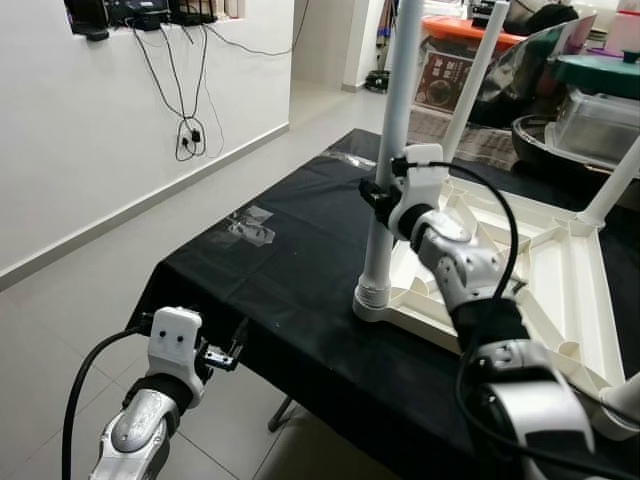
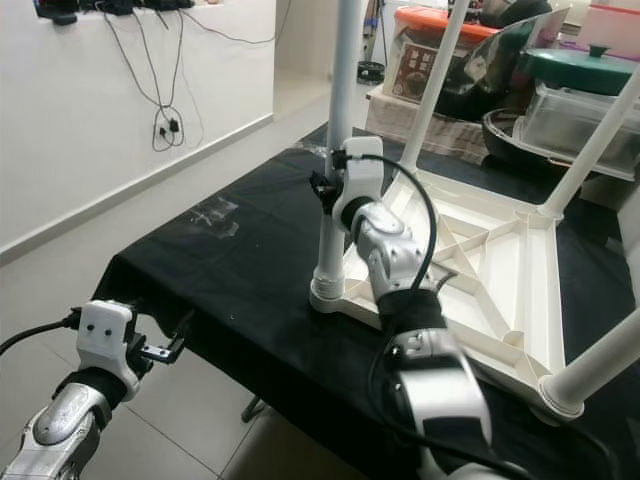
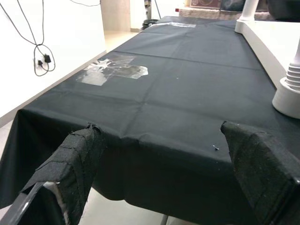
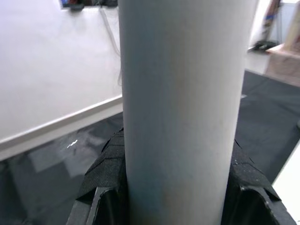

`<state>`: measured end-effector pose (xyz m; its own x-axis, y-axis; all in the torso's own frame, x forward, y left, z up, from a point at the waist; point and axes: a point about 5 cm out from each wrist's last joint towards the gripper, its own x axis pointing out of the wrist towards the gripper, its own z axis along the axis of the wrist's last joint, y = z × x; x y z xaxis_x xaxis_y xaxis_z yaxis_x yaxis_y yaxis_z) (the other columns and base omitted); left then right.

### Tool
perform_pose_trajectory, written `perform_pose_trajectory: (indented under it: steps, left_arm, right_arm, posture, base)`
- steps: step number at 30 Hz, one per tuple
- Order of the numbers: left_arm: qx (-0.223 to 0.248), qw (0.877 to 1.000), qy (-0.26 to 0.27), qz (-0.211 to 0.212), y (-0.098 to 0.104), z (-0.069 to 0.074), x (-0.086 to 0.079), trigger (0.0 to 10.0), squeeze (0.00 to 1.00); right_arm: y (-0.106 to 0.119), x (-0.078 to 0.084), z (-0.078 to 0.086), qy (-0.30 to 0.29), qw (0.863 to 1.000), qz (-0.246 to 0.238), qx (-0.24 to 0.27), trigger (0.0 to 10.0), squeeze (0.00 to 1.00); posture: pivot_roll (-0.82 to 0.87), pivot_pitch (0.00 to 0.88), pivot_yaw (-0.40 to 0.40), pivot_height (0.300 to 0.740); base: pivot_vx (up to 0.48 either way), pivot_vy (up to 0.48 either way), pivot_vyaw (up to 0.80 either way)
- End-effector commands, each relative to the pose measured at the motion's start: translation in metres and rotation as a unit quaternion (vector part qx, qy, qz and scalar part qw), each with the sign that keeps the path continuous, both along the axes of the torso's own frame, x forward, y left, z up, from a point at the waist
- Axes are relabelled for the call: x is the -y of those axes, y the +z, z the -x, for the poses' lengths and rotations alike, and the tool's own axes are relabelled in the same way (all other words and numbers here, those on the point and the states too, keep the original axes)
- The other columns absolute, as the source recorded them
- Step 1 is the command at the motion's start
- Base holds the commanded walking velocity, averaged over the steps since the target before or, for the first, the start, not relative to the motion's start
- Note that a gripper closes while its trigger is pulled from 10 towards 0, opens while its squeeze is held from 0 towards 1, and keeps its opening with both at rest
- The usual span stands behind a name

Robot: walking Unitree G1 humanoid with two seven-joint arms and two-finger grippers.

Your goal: Building children table

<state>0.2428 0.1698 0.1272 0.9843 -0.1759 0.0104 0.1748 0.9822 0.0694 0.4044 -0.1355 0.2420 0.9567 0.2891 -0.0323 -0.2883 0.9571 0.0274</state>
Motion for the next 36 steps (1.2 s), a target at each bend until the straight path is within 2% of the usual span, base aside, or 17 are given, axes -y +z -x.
perform_pose_trajectory:
  steps: [1, 10, 17, 20, 22, 25, 26, 27, 28, 29, 30, 32, 33, 36]
  left_arm:
    - [-0.009, 1.000, 0.000, 0.004, -0.005, 0.002, 0.001, 10.0, 0.00]
    - [-0.010, 1.000, 0.001, 0.004, -0.006, 0.002, 0.000, 10.0, 0.00]
    - [-0.014, 1.000, -0.001, 0.002, -0.007, 0.002, 0.000, 10.0, 0.00]
    - [-0.013, 1.000, -0.001, 0.002, -0.008, 0.002, 0.001, 10.0, 0.00]
    - [-0.014, 1.000, -0.002, 0.003, -0.008, 0.002, 0.001, 10.0, 0.00]
    - [-0.014, 1.000, -0.002, 0.003, -0.008, 0.002, 0.001, 10.0, 0.00]
    - [-0.014, 1.000, -0.003, 0.003, -0.008, 0.002, 0.002, 10.0, 0.00]
    - [-0.014, 1.000, -0.003, 0.003, -0.008, 0.002, 0.002, 10.0, 0.00]
    - [-0.014, 1.000, -0.003, 0.003, -0.008, 0.002, 0.002, 10.0, 0.00]
    - [-0.014, 1.000, -0.003, 0.002, -0.008, 0.002, 0.002, 10.0, 0.00]
    - [-0.014, 1.000, -0.003, 0.002, -0.008, 0.002, 0.002, 10.0, 0.00]
    - [-0.014, 1.000, -0.003, 0.001, -0.008, 0.001, 0.002, 10.0, 0.00]
    - [-0.014, 1.000, -0.003, 0.001, -0.008, 0.001, 0.002, 10.0, 0.00]
    - [-0.013, 1.000, -0.001, 0.000, -0.008, 0.001, 0.001, 10.0, 0.00]
  right_arm:
    - [0.000, 0.005, -0.002, -0.006, 1.000, 0.004, -0.002, 0.0, 0.00]
    - [-0.009, 0.016, -0.003, -0.061, 0.998, -0.016, -0.012, 0.0, 0.00]
    - [-0.035, 0.028, 0.006, -0.116, 0.992, -0.034, -0.033, 0.0, 0.00]
    - [-0.042, 0.031, 0.012, -0.138, 0.990, -0.034, -0.026, 0.0, 0.00]
    - [-0.045, 0.031, 0.022, -0.170, 0.985, -0.015, -0.001, 0.0, 0.00]
    - [-0.045, 0.031, 0.027, -0.186, 0.982, -0.005, 0.012, 0.0, 0.00]
    - [-0.045, 0.031, 0.029, -0.197, 0.980, 0.001, 0.021, 0.0, 0.00]
    - [-0.048, 0.031, 0.037, -0.235, 0.972, 0.004, 0.021, 0.0, 0.00]
    - [-0.048, 0.031, 0.037, -0.235, 0.972, 0.004, 0.021, 0.0, 0.00]
    - [-0.052, 0.032, 0.043, -0.271, 0.962, 0.006, 0.017, 0.0, 0.00]
    - [-0.052, 0.032, 0.043, -0.271, 0.962, 0.006, 0.017, 0.0, 0.00]
    - [-0.057, 0.034, 0.053, -0.333, 0.943, 0.011, 0.009, 0.0, 0.00]
    - [-0.057, 0.034, 0.053, -0.333, 0.943, 0.011, 0.009, 0.0, 0.00]
    - [-0.053, 0.030, 0.059, -0.368, 0.930, 0.005, 0.013, 0.0, 0.00]
  posture:
    - [0.09, 0.000, -0.105, 0.740]
    - [0.09, 0.000, -0.107, 0.740]
    - [0.08, 0.000, -0.101, 0.740]
    - [0.08, 0.000, -0.100, 0.740]
    - [0.07, 0.000, -0.094, 0.740]
    - [0.07, 0.000, -0.094, 0.740]
    - [0.07, 0.000, -0.094, 0.740]
    - [0.07, 0.000, -0.092, 0.740]
    - [0.07, 0.000, -0.092, 0.740]
    - [0.07, 0.000, -0.092, 0.740]
    - [0.07, 0.000, -0.092, 0.740]
    - [0.07, 0.000, -0.092, 0.740]
    - [0.07, 0.000, -0.092, 0.740]
    - [0.07, 0.000, -0.093, 0.740]
  base:
    - [0.000, 0.000, 0.00]
    - [0.000, 0.000, 0.00]
    - [0.000, 0.000, 0.00]
    - [0.000, 0.000, 0.00]
    - [0.000, 0.000, 0.00]
    - [0.000, 0.000, 0.00]
    - [0.000, 0.000, 0.00]
    - [0.000, 0.000, 0.00]
    - [0.000, 0.000, 0.00]
    - [0.000, 0.000, 0.00]
    - [0.000, 0.000, 0.00]
    - [0.000, 0.000, 0.00]
    - [0.000, 0.000, 0.00]
    - [0.000, 0.000, 0.00]
